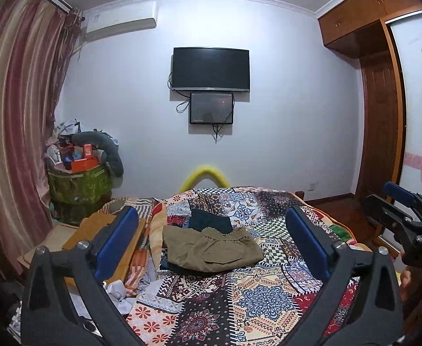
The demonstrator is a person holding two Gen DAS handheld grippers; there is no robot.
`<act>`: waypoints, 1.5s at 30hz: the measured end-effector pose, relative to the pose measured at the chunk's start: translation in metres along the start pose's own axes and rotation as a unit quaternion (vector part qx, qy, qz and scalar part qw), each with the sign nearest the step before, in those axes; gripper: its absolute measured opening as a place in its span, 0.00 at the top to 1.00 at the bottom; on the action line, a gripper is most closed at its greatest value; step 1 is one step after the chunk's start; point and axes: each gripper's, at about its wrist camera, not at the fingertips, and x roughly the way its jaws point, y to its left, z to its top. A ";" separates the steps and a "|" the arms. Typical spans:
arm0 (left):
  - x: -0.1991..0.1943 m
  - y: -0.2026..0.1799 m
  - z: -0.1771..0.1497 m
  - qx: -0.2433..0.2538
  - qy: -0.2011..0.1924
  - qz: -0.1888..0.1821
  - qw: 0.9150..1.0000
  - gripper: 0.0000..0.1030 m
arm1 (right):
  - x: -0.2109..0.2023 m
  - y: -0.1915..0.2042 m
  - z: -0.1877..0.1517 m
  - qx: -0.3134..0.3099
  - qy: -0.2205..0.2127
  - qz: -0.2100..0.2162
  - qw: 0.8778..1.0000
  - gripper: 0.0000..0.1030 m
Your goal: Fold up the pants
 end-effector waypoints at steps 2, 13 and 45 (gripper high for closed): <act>0.000 0.000 0.000 -0.001 0.001 -0.002 1.000 0.00 | -0.003 0.002 -0.001 0.000 0.001 0.000 1.000 0.00; 0.005 0.000 -0.006 0.001 0.008 -0.002 1.000 0.00 | 0.000 0.000 -0.007 0.003 0.010 -0.003 1.000 0.00; 0.018 -0.002 -0.016 0.000 0.024 -0.010 1.000 0.00 | -0.001 -0.005 -0.010 0.016 0.029 -0.006 0.999 0.00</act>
